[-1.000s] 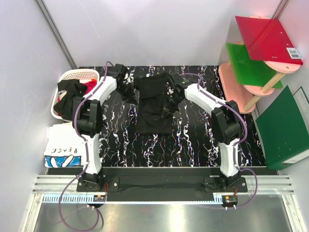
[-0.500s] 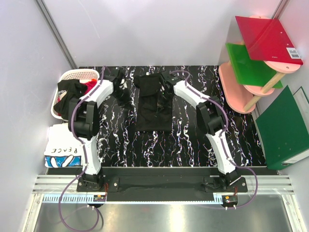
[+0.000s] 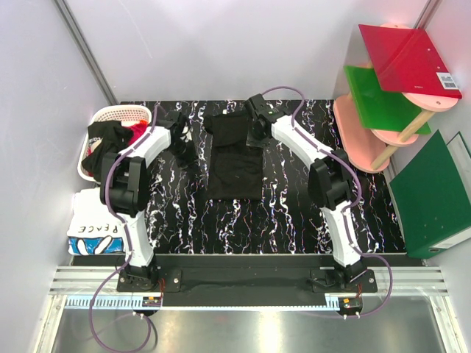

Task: Fold and stack the t-shirts
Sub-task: Fold the folded rectangular tshirt in 1/3 of the way, then grab one side of the 2/3 rectangular tshirt with both arms

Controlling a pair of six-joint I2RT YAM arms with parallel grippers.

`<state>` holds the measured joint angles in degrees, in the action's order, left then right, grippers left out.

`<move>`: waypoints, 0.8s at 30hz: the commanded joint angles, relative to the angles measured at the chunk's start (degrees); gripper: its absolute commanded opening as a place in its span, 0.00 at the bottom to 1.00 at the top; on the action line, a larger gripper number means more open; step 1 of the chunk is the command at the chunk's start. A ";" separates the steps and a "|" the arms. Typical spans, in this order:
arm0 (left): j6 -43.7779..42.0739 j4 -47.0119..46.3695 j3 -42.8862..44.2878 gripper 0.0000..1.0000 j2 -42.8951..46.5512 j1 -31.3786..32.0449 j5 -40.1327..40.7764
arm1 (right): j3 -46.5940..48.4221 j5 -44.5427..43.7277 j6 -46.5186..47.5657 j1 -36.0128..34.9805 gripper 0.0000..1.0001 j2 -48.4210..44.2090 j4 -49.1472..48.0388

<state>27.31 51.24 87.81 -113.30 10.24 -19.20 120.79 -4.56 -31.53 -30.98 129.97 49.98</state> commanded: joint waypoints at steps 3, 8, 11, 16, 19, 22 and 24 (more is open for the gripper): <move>-1.47 -1.76 -3.77 0.84 5.97 -0.13 -2.51 | -9.33 -10.21 -3.44 1.62 0.17 -14.46 -0.49; 0.72 -5.36 -10.63 0.99 8.26 -0.22 -6.81 | -31.98 9.97 -12.74 10.92 0.96 -27.74 -6.89; 3.01 -9.05 -15.55 0.99 8.35 -0.13 -9.27 | -47.81 23.25 -19.94 14.36 1.00 -32.93 -17.95; 4.68 -12.83 -18.55 0.94 7.13 0.13 -10.42 | -62.33 38.20 -29.19 14.20 0.95 -29.88 -34.57; 4.94 -12.84 -17.76 0.89 5.55 0.57 -10.51 | -65.16 43.13 -34.03 13.49 0.91 -25.76 -42.58; 5.38 -13.01 -16.88 0.88 4.66 1.45 -9.72 | -62.53 45.16 -34.39 12.35 0.88 -21.44 -42.86; 5.82 -13.01 -16.09 0.88 3.96 2.06 -9.10 | -60.24 46.74 -35.35 11.65 0.88 -18.46 -42.77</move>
<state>31.99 40.47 69.19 -108.16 11.14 -27.49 56.47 36.60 -63.05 -17.93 106.89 14.61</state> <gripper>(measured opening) 0.888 0.884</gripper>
